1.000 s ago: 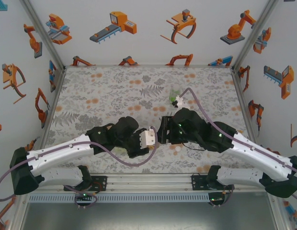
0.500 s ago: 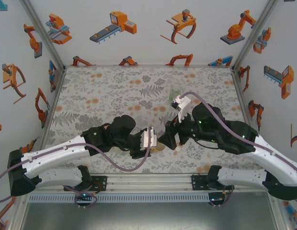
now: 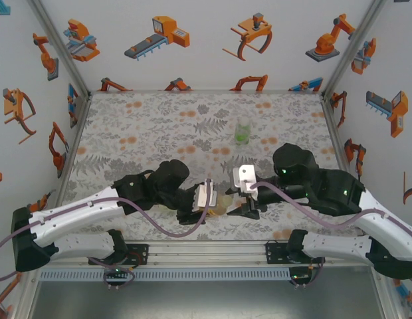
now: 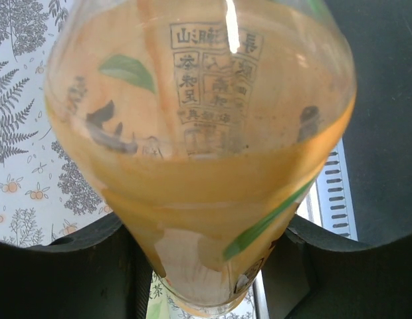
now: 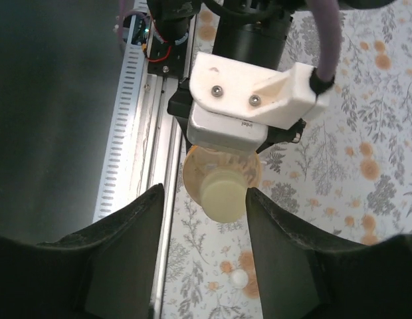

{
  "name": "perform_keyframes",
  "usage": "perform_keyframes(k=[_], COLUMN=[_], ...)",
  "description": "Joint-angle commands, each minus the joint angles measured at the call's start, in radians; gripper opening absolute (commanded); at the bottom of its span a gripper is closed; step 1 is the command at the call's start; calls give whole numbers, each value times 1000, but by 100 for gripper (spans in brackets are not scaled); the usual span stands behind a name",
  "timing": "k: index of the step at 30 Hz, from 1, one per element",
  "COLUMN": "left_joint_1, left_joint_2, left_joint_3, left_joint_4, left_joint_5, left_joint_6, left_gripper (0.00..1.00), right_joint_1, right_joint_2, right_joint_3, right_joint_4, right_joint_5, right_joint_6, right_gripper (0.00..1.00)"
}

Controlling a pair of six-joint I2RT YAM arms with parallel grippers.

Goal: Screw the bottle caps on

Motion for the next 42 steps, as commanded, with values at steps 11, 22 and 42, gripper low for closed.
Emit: perform_keyframes(k=[11, 22, 42], left_joint_1=[1, 1, 1], left_joint_2=[-24, -35, 13], left_joint_3=[14, 9, -14], left_joint_4=[-15, -13, 60], left_joint_5=[36, 30, -190], left_joint_6=[14, 4, -3], left_gripper=[0, 0, 0], right_joint_1=[5, 5, 4], right_joint_2=[17, 7, -11], right_joint_3=[-50, -70, -264], right_joint_4=[16, 53, 224], right_joint_5=[-5, 18, 582], right_joint_6=[-88, -46, 1527], right_gripper=[46, 24, 0])
